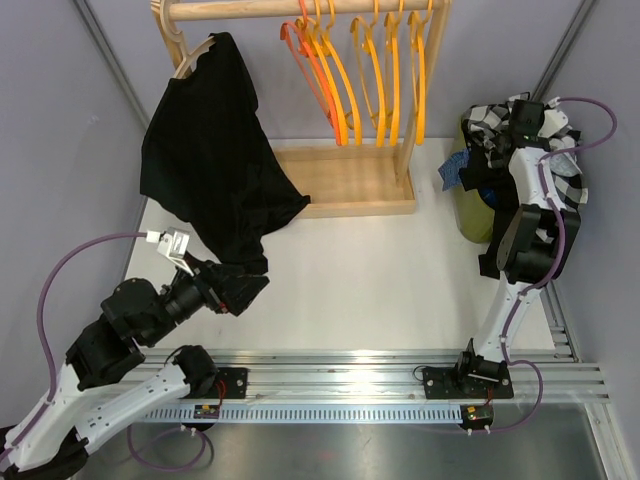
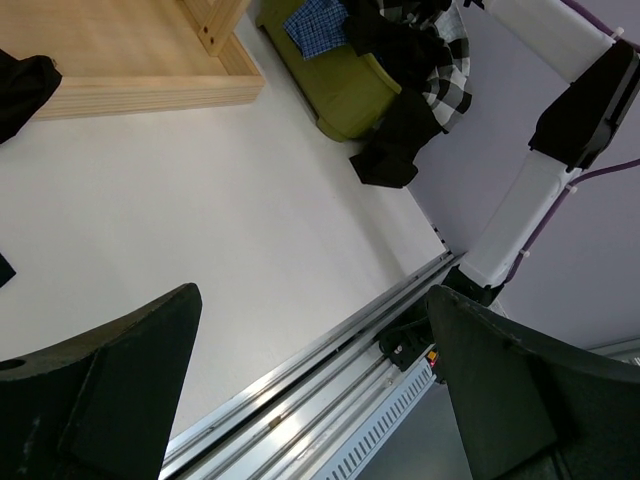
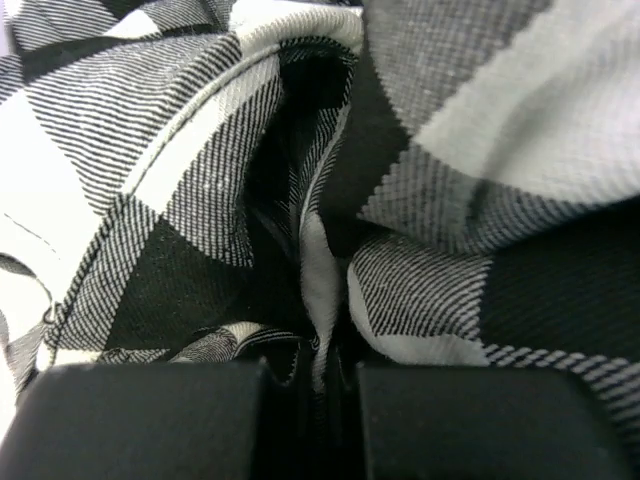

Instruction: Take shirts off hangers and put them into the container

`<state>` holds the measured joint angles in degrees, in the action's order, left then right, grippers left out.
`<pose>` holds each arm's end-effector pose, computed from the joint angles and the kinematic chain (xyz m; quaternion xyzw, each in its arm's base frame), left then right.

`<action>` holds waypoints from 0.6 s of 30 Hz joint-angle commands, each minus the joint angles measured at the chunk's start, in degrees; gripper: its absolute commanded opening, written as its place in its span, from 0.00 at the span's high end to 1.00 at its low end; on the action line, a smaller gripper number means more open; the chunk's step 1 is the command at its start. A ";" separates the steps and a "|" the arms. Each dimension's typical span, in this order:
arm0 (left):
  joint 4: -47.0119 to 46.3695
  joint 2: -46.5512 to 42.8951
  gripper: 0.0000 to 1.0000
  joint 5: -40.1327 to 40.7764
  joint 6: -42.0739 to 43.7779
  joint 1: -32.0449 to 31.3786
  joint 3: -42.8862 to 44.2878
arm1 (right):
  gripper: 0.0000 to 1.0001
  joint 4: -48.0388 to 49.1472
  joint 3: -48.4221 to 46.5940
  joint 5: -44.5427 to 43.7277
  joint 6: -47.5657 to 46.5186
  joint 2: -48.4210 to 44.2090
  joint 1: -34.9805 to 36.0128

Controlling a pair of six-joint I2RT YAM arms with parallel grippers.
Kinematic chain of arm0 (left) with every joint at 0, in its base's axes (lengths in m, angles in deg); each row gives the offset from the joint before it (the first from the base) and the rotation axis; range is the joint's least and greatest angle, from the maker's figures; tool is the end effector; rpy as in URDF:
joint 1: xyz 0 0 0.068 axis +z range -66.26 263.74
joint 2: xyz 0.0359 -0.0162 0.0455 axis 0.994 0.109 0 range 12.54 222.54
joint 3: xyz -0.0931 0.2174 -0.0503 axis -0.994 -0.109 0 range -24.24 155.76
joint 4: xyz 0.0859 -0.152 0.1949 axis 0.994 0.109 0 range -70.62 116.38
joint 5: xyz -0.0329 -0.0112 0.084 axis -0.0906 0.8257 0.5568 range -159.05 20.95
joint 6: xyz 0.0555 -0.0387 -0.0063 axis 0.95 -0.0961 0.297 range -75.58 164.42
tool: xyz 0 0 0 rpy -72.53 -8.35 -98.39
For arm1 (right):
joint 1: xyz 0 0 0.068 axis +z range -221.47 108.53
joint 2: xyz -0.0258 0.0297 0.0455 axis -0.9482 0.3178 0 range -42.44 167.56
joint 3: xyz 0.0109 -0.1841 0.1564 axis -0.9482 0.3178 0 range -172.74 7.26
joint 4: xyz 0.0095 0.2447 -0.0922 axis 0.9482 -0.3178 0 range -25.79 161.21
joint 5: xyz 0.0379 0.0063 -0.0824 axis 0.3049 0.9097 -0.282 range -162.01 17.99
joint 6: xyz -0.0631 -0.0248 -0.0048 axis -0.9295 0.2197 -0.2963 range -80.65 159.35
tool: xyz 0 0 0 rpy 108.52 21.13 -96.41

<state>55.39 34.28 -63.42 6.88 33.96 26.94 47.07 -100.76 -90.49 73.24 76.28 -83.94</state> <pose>0.0791 -0.0853 0.3575 0.0470 0.7448 -0.4323 0.5062 0.4715 -0.1221 0.2585 0.4127 0.7749 -0.0549 0.4755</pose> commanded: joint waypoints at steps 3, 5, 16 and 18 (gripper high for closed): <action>3.09 -2.66 0.01 1.75 0.71 -0.14 2.79 | 1.00 -15.39 -3.67 -7.01 -0.84 5.12 -0.54; 4.06 -3.45 0.01 2.28 0.71 -0.14 3.49 | 1.00 -15.68 -4.30 -6.66 -1.54 3.12 -0.54; 8.02 -4.33 0.01 2.90 4.05 -0.14 7.71 | 0.01 -0.03 2.55 7.75 -7.34 -27.11 1.30; 7.85 -4.51 0.01 2.46 4.58 -0.14 7.80 | 0.00 2.33 5.36 10.90 -9.89 -34.05 2.01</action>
<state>63.87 30.21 -60.67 9.02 33.96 32.91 44.92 -97.33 -85.07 68.04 53.26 -83.39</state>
